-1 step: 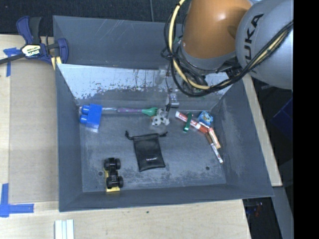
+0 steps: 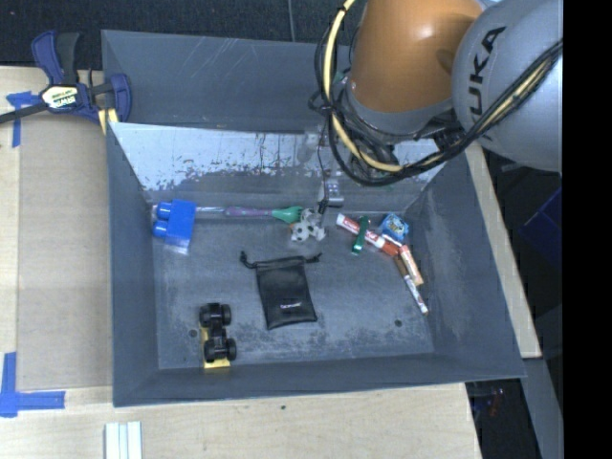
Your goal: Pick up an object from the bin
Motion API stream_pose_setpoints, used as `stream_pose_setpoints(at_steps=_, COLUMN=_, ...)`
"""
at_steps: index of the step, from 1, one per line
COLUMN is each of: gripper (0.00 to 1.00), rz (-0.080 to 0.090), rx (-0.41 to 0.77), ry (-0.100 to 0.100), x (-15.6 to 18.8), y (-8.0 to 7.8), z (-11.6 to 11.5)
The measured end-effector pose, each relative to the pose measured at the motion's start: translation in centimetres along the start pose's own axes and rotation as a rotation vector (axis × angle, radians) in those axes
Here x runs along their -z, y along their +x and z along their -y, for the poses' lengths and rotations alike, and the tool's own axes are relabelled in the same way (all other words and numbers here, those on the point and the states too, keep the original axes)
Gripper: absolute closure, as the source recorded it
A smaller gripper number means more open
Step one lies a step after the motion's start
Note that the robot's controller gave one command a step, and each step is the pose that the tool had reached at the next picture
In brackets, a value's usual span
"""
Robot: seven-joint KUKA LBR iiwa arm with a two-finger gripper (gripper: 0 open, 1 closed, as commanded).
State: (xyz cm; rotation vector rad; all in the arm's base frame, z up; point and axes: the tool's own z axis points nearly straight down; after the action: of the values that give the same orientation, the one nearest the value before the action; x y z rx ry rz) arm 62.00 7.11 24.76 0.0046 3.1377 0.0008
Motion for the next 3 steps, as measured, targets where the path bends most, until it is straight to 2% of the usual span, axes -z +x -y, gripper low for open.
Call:
stream_pose_setpoints(at_steps=1, gripper=0.00, rz=0.006, rx=-0.058, ry=-0.001, x=-6.0, y=-0.1, z=1.1)
stream_pose_setpoints(at_steps=2, gripper=0.00, rz=0.011, rx=0.079, ry=0.000, x=-12.3, y=1.3, z=-3.0)
stream_pose_setpoints(at_steps=3, gripper=0.00, rz=0.007, rx=0.253, ry=-0.001, x=-13.8, y=5.5, z=0.2)
